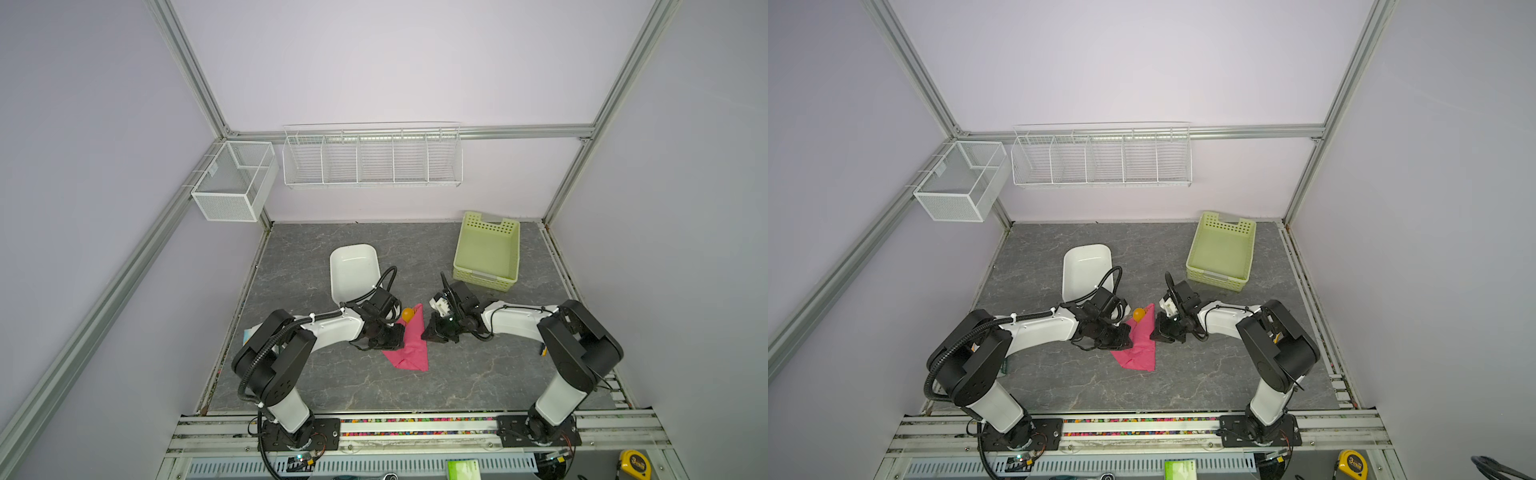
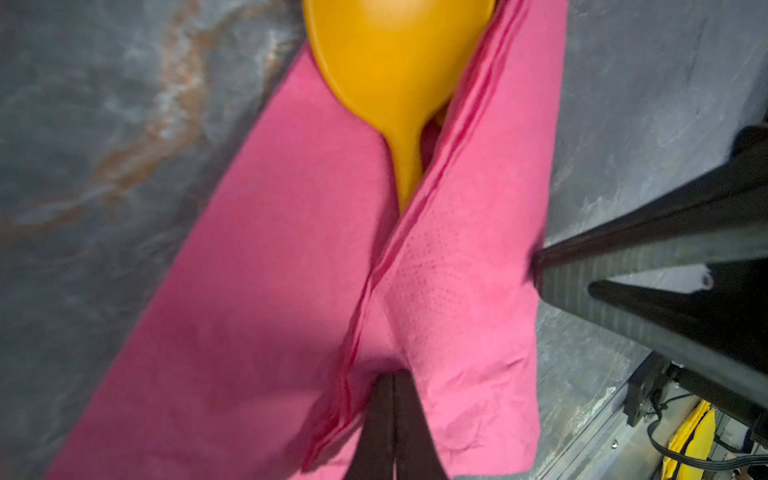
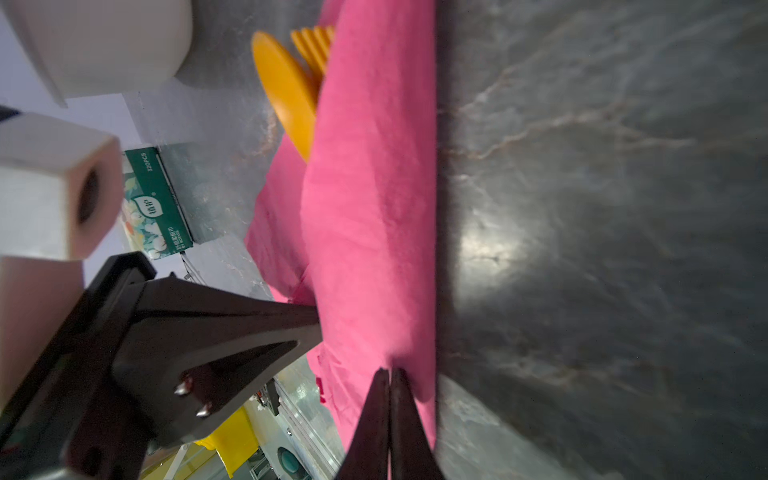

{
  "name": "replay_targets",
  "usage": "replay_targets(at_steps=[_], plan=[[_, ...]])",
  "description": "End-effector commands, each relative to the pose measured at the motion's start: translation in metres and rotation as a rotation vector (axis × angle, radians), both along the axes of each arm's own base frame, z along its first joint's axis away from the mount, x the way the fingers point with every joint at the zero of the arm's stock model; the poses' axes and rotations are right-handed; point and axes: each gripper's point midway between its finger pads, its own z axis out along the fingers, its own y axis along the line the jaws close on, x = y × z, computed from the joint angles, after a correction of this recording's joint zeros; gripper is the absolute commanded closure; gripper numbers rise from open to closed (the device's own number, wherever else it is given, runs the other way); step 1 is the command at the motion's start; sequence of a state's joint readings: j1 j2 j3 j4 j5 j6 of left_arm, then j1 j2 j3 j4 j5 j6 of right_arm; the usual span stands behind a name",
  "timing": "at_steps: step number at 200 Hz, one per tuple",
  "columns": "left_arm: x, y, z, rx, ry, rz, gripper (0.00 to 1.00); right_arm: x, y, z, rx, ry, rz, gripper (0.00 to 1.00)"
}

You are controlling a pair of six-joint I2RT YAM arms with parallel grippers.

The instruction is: Place the utensils on the paper napkin and roll it up

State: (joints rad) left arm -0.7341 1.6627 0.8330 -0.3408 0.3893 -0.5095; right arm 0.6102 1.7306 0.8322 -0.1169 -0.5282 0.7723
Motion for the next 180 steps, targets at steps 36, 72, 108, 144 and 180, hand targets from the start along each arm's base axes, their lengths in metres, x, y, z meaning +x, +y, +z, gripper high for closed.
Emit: replay_targets(at_steps=[36,72,108,144,180], plan=[[-0.014,0.023,-0.021,0.121,0.045,-0.006,1.00,-0.007,-0.025,-0.023,-0.129,0.022,0.018,0.93],[-0.014,0.023,-0.020,0.120,0.044,-0.007,1.00,-0.001,-0.020,-0.002,-0.090,-0.020,0.014,0.93],[-0.014,0.023,-0.021,0.122,0.045,-0.007,1.00,0.014,0.002,0.038,0.054,-0.085,-0.001,0.93],[-0.014,0.023,-0.021,0.121,0.048,-0.006,1.00,0.024,0.006,0.036,0.054,-0.079,0.001,0.93],[-0.014,0.022,-0.020,0.121,0.046,-0.008,1.00,0.025,0.013,0.025,0.073,-0.054,0.025,0.93]])
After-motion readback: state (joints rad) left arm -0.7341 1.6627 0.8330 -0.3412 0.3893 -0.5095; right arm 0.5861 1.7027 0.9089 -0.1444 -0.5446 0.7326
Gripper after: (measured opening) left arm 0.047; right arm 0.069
